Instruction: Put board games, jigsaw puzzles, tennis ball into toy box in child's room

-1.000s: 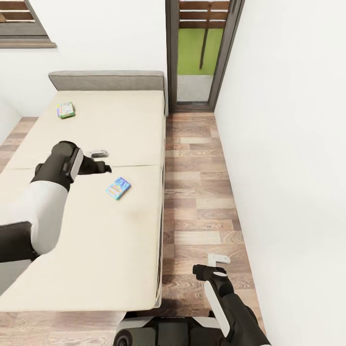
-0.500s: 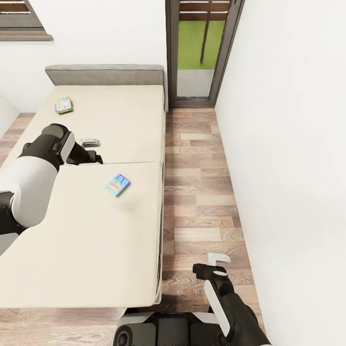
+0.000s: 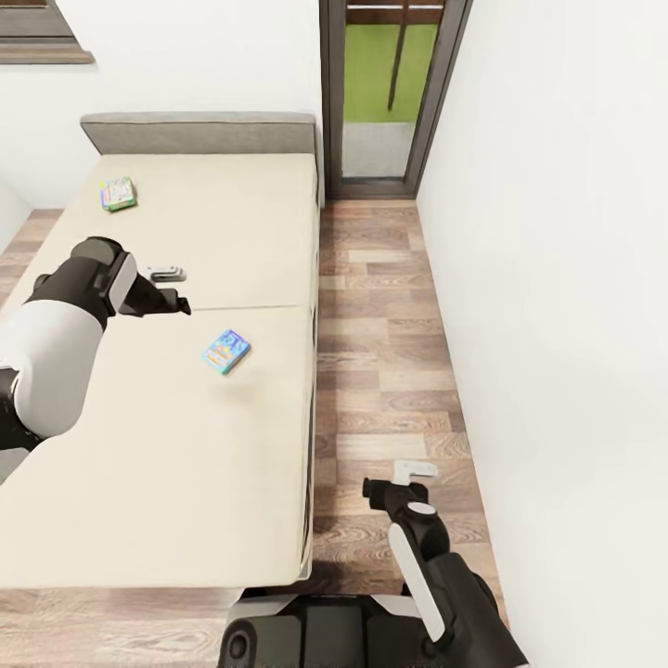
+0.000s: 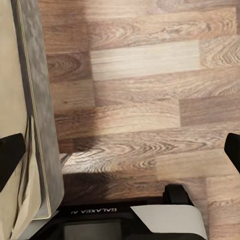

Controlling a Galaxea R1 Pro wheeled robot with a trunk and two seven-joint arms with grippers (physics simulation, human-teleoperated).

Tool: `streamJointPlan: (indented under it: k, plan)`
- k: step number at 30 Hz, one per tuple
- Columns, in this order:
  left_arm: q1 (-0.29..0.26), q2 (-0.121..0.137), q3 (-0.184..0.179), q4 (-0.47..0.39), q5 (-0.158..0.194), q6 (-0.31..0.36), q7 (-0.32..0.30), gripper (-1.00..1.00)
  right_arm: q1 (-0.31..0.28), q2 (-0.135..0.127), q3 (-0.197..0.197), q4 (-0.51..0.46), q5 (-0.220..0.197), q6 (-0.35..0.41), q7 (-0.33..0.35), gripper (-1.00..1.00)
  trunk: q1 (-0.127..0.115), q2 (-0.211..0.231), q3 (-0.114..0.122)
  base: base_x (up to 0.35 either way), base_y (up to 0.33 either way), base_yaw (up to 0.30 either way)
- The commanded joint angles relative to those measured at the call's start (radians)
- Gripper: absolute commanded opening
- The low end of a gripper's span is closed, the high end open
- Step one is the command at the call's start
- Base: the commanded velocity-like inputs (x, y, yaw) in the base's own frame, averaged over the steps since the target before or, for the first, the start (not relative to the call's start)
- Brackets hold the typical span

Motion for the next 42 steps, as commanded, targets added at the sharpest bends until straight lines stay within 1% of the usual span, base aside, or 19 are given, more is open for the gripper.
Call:
streamJointPlan:
  k: [1, 5, 11, 13, 14, 17, 18, 23, 24, 27, 29, 32, 35, 39, 42]
  plan:
    - [-0.001, -0.001, 0.006, -0.001, -0.011, -0.002, -0.008, 1.00, 0.000, 0.000, 0.006, -0.013, -0.010, 0.006, -0.010, 1.00, 0.000, -0.002, -0.003, 0.000, 0.000, 0.000]
    - [0.000, -0.003, 0.002, 0.001, -0.011, -0.035, -0.008, 1.00, 0.003, 0.000, 0.010, -0.045, -0.010, 0.011, -0.011, 1.00, 0.000, -0.002, -0.009, 0.000, 0.000, 0.000]
    - [0.000, -0.006, 0.005, 0.002, -0.007, -0.064, -0.006, 1.00, 0.008, 0.000, 0.000, -0.067, -0.021, 0.013, -0.009, 1.00, 0.000, -0.002, -0.019, 0.000, 0.000, 0.000]
    - [0.000, -0.014, 0.005, 0.002, -0.005, -0.097, -0.006, 1.00, 0.007, 0.000, -0.006, -0.071, -0.023, 0.018, -0.009, 1.00, 0.000, -0.002, -0.023, 0.000, 0.000, 0.000]
    - [0.000, -0.026, 0.005, 0.002, -0.007, -0.123, -0.006, 1.00, 0.006, 0.000, -0.012, -0.072, -0.023, 0.029, -0.009, 1.00, 0.000, -0.002, -0.024, 0.000, 0.000, 0.000]
    - [0.000, -0.045, 0.006, 0.002, -0.008, -0.156, -0.005, 1.00, 0.004, 0.000, -0.022, -0.074, -0.021, 0.053, -0.010, 1.00, 0.000, -0.002, -0.029, 0.000, 0.000, 0.000]
    - [0.000, -0.056, 0.005, 0.002, -0.009, -0.177, -0.005, 1.00, 0.003, 0.000, -0.032, -0.074, -0.019, 0.069, -0.010, 1.00, 0.000, -0.002, -0.031, 0.000, 0.000, 0.000]
    - [0.000, -0.079, 0.006, 0.007, -0.009, -0.253, -0.004, 1.00, 0.000, 0.000, -0.068, -0.078, -0.015, 0.094, -0.011, 1.00, 0.000, -0.002, -0.039, 0.000, 0.000, 0.000]
    - [0.000, -0.089, 0.006, 0.010, -0.009, -0.290, -0.004, 1.00, -0.001, 0.000, -0.084, -0.079, -0.014, 0.103, -0.010, 1.00, 0.000, -0.002, -0.041, 0.000, 0.000, 0.000]
    - [0.000, -0.100, 0.006, 0.012, -0.009, -0.338, -0.001, 1.00, -0.003, 0.000, -0.103, -0.080, -0.014, 0.123, -0.010, 1.00, 0.000, -0.002, -0.045, 0.000, 0.000, 0.000]
    - [0.000, -0.105, 0.006, 0.013, -0.007, -0.374, 0.014, 1.00, -0.012, 0.000, -0.114, -0.080, -0.014, 0.143, -0.010, 1.00, 0.000, -0.002, -0.049, 0.000, 0.000, 0.000]
    - [0.001, -0.108, 0.007, 0.014, -0.005, -0.400, 0.040, 1.00, -0.025, 0.000, -0.119, -0.078, -0.014, 0.155, -0.010, 1.00, 0.000, -0.002, -0.054, 0.000, 0.000, 0.000]
    - [0.003, -0.109, 0.008, 0.014, -0.002, -0.443, 0.085, 1.00, -0.035, 0.000, -0.123, -0.075, -0.018, 0.164, -0.009, 1.00, 0.000, -0.002, -0.058, 0.000, 0.000, 0.000]
    - [0.006, -0.110, 0.009, 0.014, -0.001, -0.495, 0.109, 1.00, -0.040, 0.000, -0.125, -0.079, -0.021, 0.169, -0.009, 1.00, 0.000, -0.002, -0.065, 0.000, 0.000, 0.000]
    - [0.008, -0.110, 0.009, 0.014, 0.001, -0.511, 0.115, 1.00, -0.042, 0.000, -0.125, -0.083, -0.022, 0.174, -0.009, 1.00, 0.000, -0.002, -0.070, 0.000, 0.000, 0.000]
